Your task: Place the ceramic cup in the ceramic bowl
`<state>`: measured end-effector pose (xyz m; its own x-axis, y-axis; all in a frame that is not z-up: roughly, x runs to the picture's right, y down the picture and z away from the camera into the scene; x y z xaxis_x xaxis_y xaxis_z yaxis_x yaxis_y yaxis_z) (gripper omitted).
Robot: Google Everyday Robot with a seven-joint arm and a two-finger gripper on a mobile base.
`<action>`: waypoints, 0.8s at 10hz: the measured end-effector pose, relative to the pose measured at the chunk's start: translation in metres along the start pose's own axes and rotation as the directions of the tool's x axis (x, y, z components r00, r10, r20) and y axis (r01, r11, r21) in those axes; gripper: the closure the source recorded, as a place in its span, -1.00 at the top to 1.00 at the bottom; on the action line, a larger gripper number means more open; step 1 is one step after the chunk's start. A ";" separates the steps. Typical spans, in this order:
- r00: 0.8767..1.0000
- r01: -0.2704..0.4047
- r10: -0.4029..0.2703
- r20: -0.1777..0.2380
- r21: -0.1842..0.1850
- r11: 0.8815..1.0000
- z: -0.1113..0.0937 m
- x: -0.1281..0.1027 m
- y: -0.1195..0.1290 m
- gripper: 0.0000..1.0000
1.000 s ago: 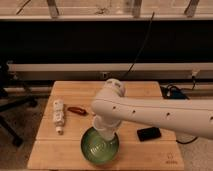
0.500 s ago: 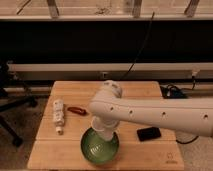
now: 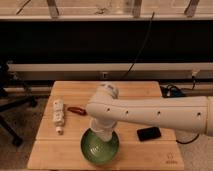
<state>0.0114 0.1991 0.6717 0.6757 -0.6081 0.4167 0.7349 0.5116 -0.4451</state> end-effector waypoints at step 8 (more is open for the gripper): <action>1.000 0.021 -0.021 -0.005 -0.013 1.000 0.008 -0.008 -0.007 -1.00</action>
<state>0.0010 0.2049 0.6777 0.6599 -0.6215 0.4222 0.7481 0.4910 -0.4464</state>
